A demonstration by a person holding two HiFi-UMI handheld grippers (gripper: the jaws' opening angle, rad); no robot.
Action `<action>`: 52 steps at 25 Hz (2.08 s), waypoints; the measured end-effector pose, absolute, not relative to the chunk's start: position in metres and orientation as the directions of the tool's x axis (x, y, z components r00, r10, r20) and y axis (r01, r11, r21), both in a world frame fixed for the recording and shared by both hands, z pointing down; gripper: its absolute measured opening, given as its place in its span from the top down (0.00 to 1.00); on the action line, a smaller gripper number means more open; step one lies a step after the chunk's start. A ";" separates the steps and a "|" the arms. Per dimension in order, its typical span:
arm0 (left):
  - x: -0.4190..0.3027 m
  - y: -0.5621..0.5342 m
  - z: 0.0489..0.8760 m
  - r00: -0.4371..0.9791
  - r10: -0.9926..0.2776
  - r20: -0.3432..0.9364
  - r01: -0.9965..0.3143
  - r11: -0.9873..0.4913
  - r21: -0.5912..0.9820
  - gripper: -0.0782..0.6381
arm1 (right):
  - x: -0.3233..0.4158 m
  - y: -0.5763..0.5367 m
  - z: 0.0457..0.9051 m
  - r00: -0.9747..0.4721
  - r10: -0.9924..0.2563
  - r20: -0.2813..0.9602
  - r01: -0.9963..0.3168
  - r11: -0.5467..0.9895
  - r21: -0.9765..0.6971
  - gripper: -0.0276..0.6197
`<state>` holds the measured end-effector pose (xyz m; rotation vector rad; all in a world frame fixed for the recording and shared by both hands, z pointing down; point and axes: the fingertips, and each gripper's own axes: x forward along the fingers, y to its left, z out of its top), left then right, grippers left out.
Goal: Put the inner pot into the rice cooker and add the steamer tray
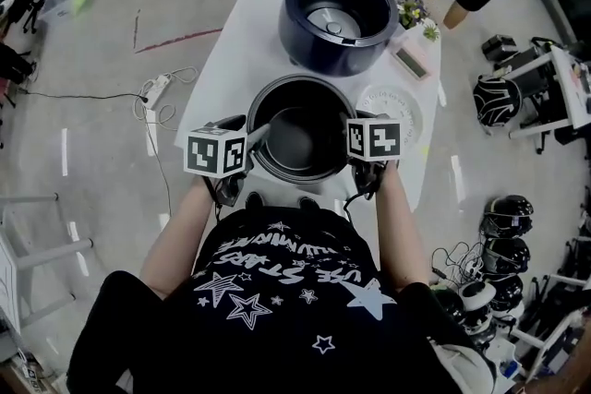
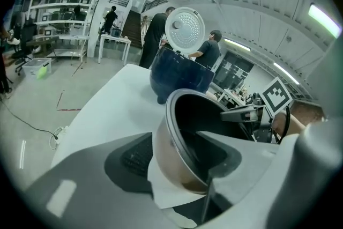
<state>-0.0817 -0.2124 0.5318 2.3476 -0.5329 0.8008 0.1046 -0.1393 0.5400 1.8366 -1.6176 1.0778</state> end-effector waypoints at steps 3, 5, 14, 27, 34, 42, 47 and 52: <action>-0.078 -0.210 0.532 0.736 -0.165 0.656 -0.531 -0.742 0.409 0.56 | 0.104 -0.139 0.539 0.002 -0.607 0.795 -0.965 -0.211 -0.158 0.82; -0.076 -0.209 0.532 0.732 -0.156 0.663 -0.531 -0.741 0.411 0.65 | 0.103 -0.138 0.538 0.007 -0.604 0.797 -0.963 -0.219 -0.158 0.82; -0.084 -0.214 0.531 0.723 -0.137 0.677 -0.529 -0.739 0.417 0.73 | 0.092 -0.134 0.520 0.049 -0.641 0.766 -0.961 -0.238 -0.138 0.83; -0.103 -0.229 0.502 0.760 -0.145 0.633 -0.474 -0.790 0.389 0.79 | 0.062 -0.128 0.479 0.135 -0.706 0.695 -0.954 -0.282 -0.101 0.82; -0.099 -0.240 0.469 0.806 -0.123 0.579 -0.406 -0.826 0.390 0.80 | 0.056 -0.126 0.437 0.196 -0.757 0.623 -0.929 -0.348 -0.130 0.82; -0.082 -0.256 0.430 0.852 -0.097 0.515 -0.343 -0.846 0.408 0.80 | 0.064 -0.135 0.388 0.258 -0.788 0.560 -0.929 -0.361 -0.080 0.83; -0.060 -0.271 0.404 0.870 -0.105 0.482 -0.332 -0.847 0.414 0.81 | 0.083 -0.146 0.360 0.282 -0.806 0.521 -0.928 -0.367 -0.064 0.83; -0.031 -0.289 0.375 0.878 -0.102 0.468 -0.311 -0.865 0.394 0.81 | 0.109 -0.160 0.334 0.296 -0.831 0.471 -0.925 -0.372 -0.073 0.83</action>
